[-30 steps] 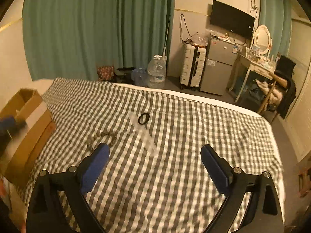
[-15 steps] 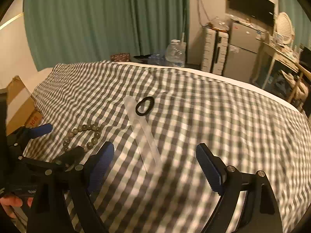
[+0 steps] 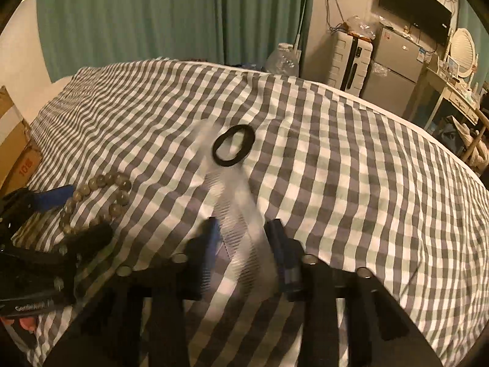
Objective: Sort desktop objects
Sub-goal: 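Grasp the bead bracelet with the left tool while the right grasps the clear comb, then carry the bracelet and comb into the cardboard box and release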
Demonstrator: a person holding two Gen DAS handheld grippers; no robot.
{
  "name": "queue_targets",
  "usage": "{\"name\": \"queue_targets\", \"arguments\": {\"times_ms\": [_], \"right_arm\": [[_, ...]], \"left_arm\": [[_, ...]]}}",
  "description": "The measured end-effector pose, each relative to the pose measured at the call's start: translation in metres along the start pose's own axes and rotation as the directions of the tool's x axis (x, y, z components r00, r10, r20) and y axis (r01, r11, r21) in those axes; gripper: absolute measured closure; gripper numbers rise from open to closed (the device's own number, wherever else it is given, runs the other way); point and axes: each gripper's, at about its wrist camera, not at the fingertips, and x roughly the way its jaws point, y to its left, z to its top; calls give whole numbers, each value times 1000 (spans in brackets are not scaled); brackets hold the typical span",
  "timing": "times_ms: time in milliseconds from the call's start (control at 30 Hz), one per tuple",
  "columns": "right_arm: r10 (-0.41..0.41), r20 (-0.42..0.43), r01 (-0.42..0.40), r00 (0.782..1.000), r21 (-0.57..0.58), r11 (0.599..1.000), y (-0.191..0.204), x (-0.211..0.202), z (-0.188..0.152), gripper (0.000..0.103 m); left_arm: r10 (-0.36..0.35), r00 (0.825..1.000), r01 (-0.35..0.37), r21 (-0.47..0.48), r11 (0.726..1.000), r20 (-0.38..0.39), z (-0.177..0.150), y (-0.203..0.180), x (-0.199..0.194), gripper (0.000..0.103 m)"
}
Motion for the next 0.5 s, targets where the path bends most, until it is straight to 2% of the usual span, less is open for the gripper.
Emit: {"name": "queue_targets", "arguments": {"times_ms": [33,67,200,267,500], "right_arm": [[-5,-9,5,1000,2,1000,2,-3,-2,75],[-8,-14,8,1000,11,1000,3,-8,-5,76],[23,-54,-19,998,74,997,8,-23,-20,77],[39,-68,-33,997,96,995,12,-35,-29,77],[62,-77,-53,995,121,991,17,-79,-41,77]], "left_arm": [[-9,1000,9,11,1000,-7,-1,0,-2,66],[-20,1000,20,14,1000,-15,0,2,-5,71],[-64,997,62,-49,997,-42,-3,16,-17,83],[-87,995,83,-76,994,-45,-7,20,-26,92],[-134,991,130,-130,983,-25,-27,24,-66,92]]}}
